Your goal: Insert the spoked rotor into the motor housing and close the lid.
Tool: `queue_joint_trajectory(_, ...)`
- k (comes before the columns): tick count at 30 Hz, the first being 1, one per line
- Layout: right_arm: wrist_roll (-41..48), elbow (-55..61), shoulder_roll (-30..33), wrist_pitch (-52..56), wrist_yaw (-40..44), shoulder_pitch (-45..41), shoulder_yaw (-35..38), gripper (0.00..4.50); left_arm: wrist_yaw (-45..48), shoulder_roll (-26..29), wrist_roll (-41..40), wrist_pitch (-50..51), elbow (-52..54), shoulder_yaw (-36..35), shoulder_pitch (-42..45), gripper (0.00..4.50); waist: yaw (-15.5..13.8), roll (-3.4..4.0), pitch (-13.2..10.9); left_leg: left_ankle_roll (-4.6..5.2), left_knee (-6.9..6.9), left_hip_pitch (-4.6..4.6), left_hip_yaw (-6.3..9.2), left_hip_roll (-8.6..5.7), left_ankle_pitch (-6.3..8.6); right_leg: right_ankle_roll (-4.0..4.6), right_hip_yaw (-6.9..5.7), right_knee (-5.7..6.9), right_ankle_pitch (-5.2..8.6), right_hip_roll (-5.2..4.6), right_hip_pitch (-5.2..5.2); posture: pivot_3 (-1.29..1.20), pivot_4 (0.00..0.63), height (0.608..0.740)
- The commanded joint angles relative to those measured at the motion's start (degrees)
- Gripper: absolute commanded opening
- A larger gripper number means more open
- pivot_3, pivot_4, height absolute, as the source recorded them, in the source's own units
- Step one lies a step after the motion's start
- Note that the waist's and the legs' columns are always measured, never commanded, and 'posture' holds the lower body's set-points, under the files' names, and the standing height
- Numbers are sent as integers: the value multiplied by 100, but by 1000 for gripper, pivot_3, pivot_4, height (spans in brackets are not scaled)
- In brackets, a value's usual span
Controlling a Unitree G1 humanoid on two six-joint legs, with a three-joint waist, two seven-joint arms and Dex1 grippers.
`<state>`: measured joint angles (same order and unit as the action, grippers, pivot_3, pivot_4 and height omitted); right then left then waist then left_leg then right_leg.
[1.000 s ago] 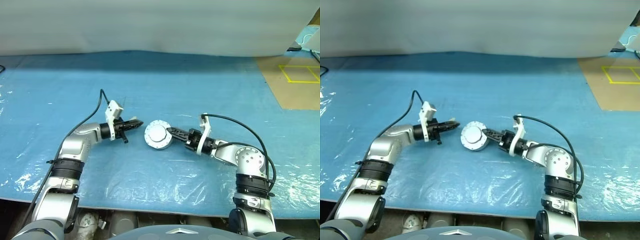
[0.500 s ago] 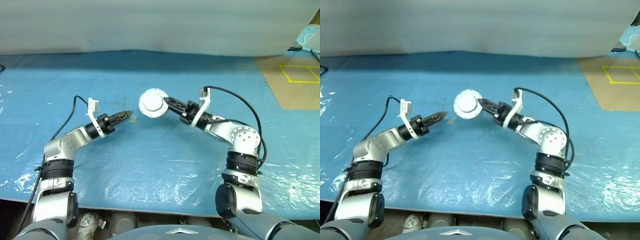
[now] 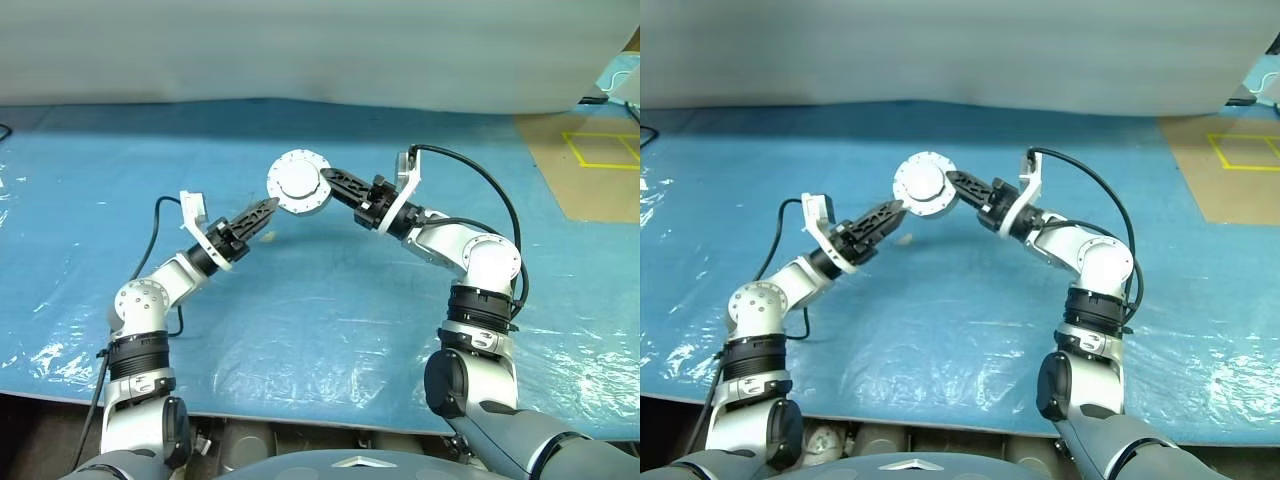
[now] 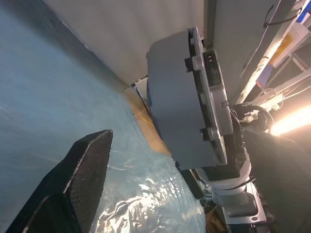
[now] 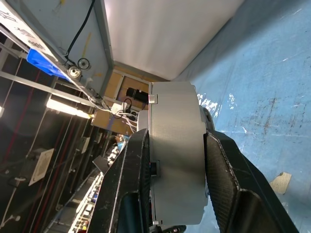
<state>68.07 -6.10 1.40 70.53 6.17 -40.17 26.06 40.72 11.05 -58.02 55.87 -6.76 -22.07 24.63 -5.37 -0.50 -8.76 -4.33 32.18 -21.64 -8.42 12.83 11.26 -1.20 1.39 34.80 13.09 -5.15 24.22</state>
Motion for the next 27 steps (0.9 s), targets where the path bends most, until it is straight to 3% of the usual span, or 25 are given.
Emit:
queue_joint_trajectory(1,476,215,-6,19,28,-128,-35,1251,-119,-109,-217,-90,182,-1,115,4474,4,-1,-1,0,0,0,0,0,0,0,0,0,0,1,0,0,150,740)
queue_joint_trajectory(11,618,230,74,83,-89,-5,-181,1251,-338,-603,-428,-244,43,84,472,4474,-11,-3,-2,0,8,-4,1,-2,0,-8,2,1,-5,0,0,0,150,740)
queue_joint_trajectory(21,526,234,80,-32,-116,69,-301,1251,-491,-1037,-114,-683,-447,304,695,4474,-5,-6,-3,1,19,-10,3,-2,-1,-14,6,4,-10,1,0,0,150,740)
queue_joint_trajectory(27,492,265,112,-97,-112,99,-377,1251,-428,-942,197,-841,-548,503,578,2758,-15,-8,-4,2,22,-12,6,-2,-1,-15,4,5,-10,1,0,0,150,740)
